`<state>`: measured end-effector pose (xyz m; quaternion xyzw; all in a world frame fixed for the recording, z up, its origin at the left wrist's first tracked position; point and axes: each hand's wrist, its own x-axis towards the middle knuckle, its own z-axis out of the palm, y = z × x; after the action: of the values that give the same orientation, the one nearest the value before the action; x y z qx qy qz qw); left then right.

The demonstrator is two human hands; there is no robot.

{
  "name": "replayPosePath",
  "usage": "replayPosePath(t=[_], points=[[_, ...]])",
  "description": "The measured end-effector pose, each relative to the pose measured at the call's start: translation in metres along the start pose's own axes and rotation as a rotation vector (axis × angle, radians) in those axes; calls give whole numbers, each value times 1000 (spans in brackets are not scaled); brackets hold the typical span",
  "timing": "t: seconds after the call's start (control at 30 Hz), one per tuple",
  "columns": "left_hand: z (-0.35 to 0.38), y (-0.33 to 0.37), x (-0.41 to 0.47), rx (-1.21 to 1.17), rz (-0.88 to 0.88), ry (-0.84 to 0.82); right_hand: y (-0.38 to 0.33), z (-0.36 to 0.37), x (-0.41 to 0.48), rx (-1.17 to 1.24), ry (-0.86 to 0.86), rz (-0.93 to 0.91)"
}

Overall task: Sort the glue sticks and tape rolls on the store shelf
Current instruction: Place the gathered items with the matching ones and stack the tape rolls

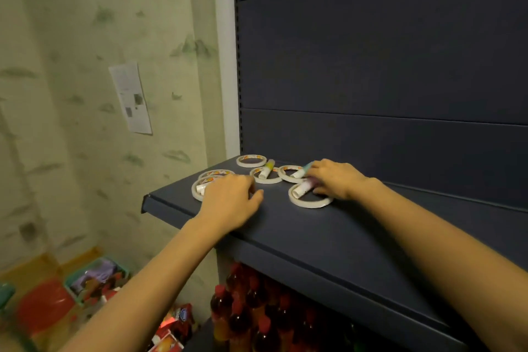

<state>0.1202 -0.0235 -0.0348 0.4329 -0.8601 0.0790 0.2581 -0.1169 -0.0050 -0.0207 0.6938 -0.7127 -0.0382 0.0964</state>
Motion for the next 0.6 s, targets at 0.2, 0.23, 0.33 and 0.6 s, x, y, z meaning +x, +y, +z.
replayPosePath(t=[0.2,0.23,0.33,0.6], points=[[18,-14,40,-108,135,-95,-3,-9,-6,74,122,73],[22,-14,46,-110,150,-125,-2,-12,-11,143,171,126],[39,-11,60,-130,166,-259,-2,-20,-32,403,330,300],[67,13,87,-126,168,-446,-14,-17,-98,640,674,585]])
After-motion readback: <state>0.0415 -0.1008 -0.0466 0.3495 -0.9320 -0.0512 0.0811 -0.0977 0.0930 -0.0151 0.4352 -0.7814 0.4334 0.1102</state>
